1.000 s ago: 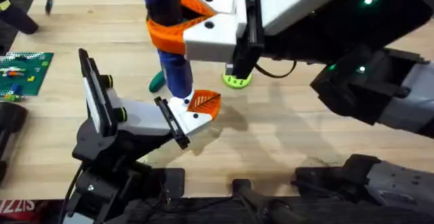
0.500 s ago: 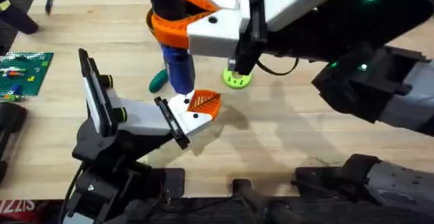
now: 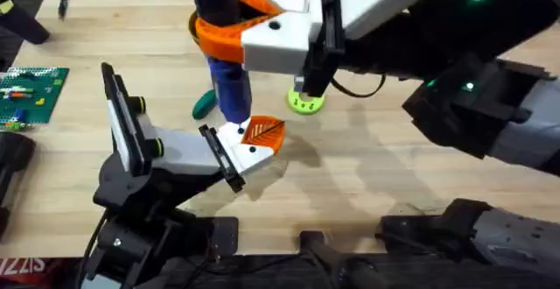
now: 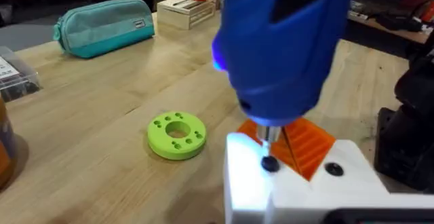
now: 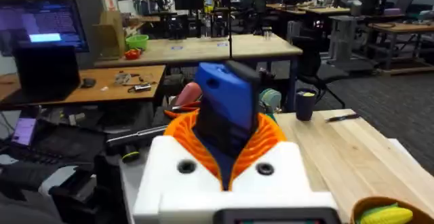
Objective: Pick up the gripper from the table and insert it into the empty holder that is missing its gripper. Then pick up a screw, insert it into the mounting hole, and use the screwdriver to tighten it. Finally, clean up the table by picking up the vegetable and placing it into the bucket.
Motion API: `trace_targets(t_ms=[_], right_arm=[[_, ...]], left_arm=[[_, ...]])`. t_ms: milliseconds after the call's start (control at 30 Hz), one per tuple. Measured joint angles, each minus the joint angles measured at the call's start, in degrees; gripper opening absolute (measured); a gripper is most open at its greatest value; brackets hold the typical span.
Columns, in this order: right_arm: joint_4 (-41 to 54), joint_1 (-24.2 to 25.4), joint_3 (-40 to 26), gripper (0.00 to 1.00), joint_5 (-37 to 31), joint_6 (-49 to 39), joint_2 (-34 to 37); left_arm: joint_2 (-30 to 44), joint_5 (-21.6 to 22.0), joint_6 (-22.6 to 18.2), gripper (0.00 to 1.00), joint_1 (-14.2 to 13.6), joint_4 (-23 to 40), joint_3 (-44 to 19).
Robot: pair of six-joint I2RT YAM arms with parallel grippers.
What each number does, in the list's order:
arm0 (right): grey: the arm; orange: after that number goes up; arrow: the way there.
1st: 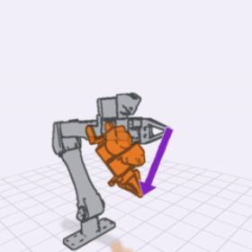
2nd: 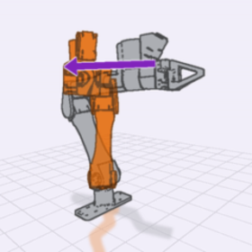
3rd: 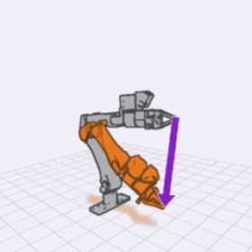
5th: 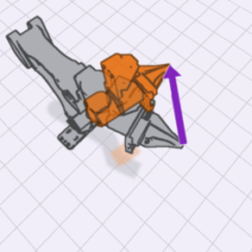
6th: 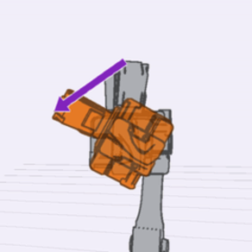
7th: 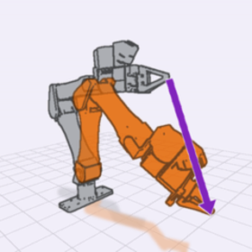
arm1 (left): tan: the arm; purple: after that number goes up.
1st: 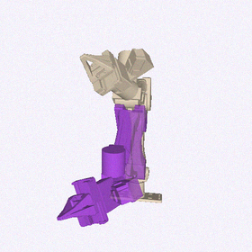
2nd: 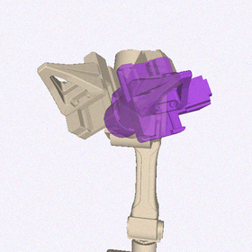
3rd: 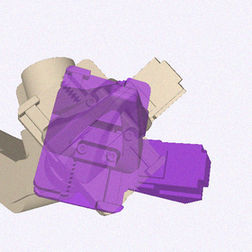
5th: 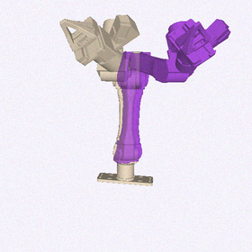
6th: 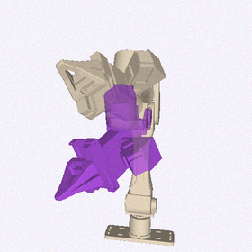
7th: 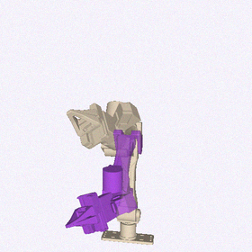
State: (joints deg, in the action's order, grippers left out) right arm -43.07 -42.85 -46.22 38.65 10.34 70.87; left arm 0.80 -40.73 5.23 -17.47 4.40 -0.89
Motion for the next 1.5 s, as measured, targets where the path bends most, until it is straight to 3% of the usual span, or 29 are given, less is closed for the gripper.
trace_targets(t_ms=[1500], right_arm=[[2.8,0.0,0.0,0.041,-0.5,1.9,0.0]], left_arm=[[0.0,0.0,0.2,0.011,0.0,0.0,0.0]])
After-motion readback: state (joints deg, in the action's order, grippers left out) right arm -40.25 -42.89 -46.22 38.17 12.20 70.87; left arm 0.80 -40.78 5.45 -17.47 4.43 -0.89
